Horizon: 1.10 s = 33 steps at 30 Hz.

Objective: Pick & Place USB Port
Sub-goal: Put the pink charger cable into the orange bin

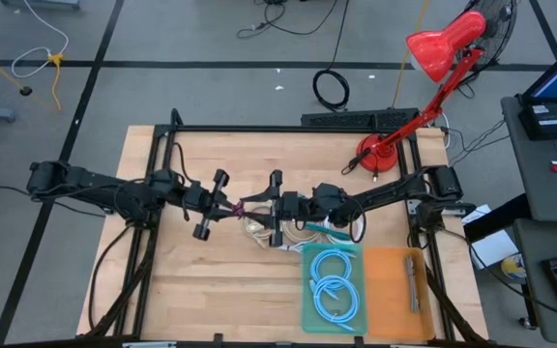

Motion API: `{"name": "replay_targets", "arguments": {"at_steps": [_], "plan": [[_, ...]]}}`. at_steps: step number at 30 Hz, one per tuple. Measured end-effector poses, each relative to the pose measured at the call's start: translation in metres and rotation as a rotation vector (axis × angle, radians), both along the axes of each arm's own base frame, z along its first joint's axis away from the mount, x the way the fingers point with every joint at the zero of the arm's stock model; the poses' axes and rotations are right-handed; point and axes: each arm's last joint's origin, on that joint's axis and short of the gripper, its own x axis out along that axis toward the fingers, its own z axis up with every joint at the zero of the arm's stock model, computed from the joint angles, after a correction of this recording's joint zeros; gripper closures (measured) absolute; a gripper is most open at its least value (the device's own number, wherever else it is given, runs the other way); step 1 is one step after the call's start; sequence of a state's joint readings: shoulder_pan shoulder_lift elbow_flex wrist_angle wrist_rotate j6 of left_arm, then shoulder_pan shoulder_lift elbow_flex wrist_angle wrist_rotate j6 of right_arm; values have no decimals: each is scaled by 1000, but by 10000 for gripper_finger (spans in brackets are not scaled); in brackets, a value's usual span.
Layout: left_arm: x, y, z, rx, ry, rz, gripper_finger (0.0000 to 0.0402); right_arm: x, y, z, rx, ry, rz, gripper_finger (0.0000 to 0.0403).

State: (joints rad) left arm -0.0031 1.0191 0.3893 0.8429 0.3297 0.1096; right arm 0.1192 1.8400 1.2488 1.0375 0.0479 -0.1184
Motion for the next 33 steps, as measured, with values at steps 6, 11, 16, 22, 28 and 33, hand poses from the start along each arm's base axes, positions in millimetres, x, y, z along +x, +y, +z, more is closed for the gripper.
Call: {"name": "replay_targets", "arguments": {"at_steps": [6,11,16,22,28,33], "plan": [[0,4,1,-4,-5,36,391,0,0,0,-1,3,-3,273],[0,11,1,-10,-3,69,391,0,0,-1,-1,5,-4,273],[0,13,1,-16,1,70,391,0,0,-1,1,4,-7,273],[0,13,1,-16,2,72,391,1,-3,-1,30,11,-2,285],[0,13,1,-18,3,71,391,1,-3,-1,27,16,-5,318],[0,13,1,-18,3,68,391,1,-3,-1,23,17,-7,344]]}}
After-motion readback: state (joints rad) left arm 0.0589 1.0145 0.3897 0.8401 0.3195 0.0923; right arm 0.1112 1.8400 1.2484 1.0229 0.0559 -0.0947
